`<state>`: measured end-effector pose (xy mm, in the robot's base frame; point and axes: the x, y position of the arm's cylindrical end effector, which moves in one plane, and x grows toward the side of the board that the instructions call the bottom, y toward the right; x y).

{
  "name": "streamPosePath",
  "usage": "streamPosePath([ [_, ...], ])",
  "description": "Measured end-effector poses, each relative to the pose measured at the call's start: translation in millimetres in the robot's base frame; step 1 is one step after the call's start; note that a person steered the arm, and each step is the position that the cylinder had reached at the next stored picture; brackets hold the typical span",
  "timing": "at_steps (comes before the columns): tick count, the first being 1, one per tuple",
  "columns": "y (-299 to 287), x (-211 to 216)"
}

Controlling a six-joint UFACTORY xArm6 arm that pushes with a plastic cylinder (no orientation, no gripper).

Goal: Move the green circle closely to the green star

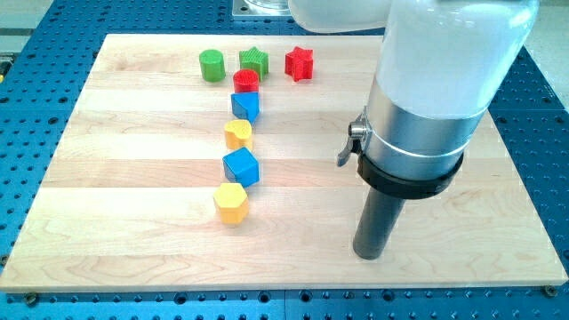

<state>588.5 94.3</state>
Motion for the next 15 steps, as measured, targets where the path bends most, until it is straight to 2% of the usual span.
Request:
streamPosePath([
  [1,-2,-1],
  [2,-2,-79],
  [3,-32,-186],
  [4,-62,-237],
  [5,-115,-247],
  [6,-114,-287],
  [8,-115,-309],
  [9,-201,-318],
  [11,-201,-360],
  [12,-270,-355],
  [13,-301,-350],
  [14,-184,-336],
  [15,-237,-286],
])
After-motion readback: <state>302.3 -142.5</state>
